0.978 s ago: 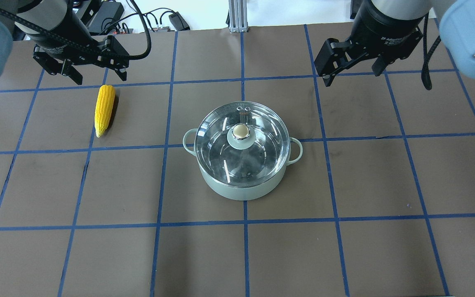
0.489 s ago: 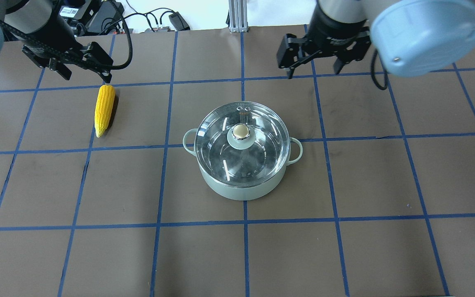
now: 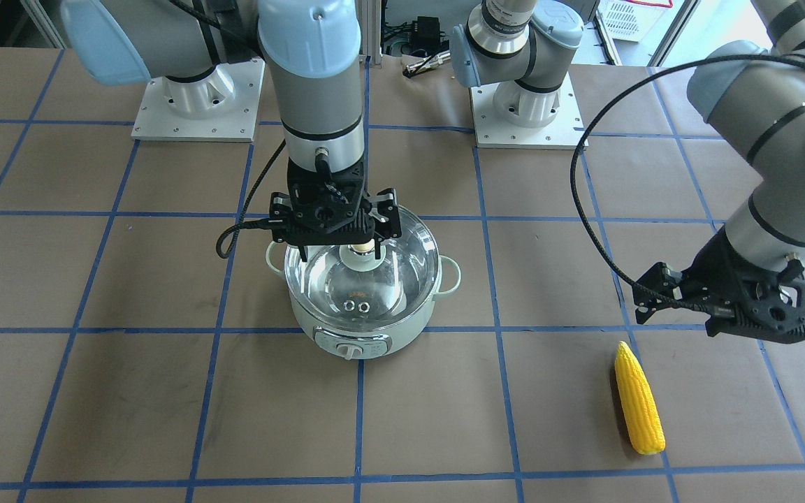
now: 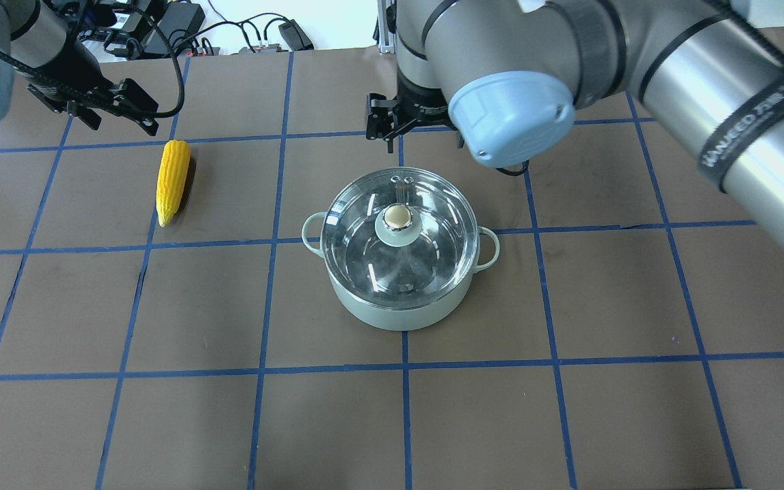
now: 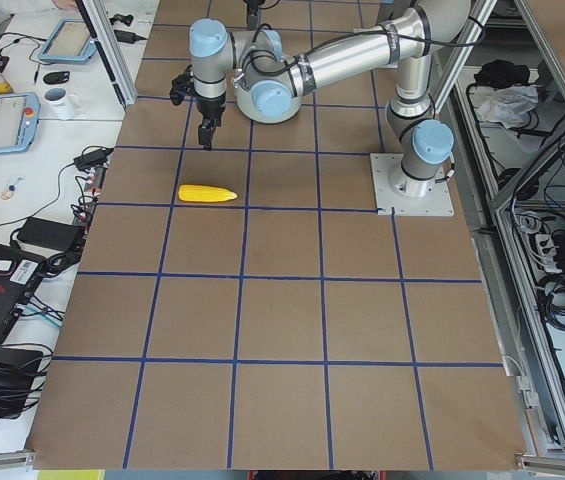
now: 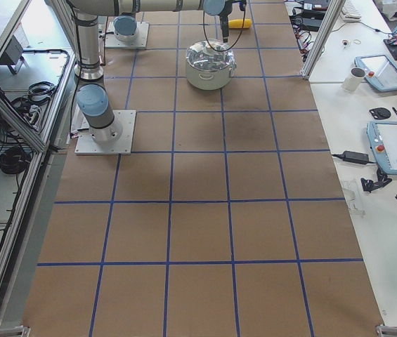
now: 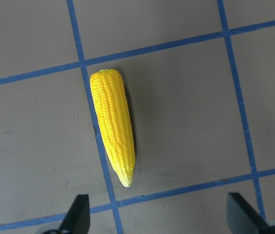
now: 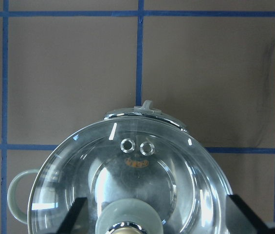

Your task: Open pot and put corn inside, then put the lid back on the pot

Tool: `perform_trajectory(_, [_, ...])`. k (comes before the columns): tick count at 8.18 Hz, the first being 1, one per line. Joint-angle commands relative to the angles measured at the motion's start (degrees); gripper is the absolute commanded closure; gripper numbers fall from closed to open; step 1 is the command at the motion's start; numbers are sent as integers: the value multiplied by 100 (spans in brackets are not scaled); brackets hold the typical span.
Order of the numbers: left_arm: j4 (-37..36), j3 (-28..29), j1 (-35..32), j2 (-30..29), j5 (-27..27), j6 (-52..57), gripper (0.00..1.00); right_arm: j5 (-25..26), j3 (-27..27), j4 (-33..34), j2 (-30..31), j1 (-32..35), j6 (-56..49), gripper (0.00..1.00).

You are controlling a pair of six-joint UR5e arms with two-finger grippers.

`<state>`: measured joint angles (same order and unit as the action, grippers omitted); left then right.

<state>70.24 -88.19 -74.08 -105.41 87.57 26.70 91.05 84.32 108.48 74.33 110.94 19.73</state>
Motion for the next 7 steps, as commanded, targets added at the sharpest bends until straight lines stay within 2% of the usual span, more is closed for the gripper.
perform_trajectory(1, [-423, 47, 253, -847, -30, 169, 0, 10, 163, 50, -208, 217, 661, 0])
perform_trajectory(3, [-809, -5, 280, -1226, -12, 134, 0, -17, 374, 59, -208, 217, 1032, 0])
perform_trajectory(5, [-819, 3, 280, -1604, -38, -75, 0, -17, 436, -11, -208, 278, 1102, 0])
perform_trajectory(7, [-819, 3, 280, -1711, -30, -595, 0, -26, 480, -29, -217, 305, 1226, 0])
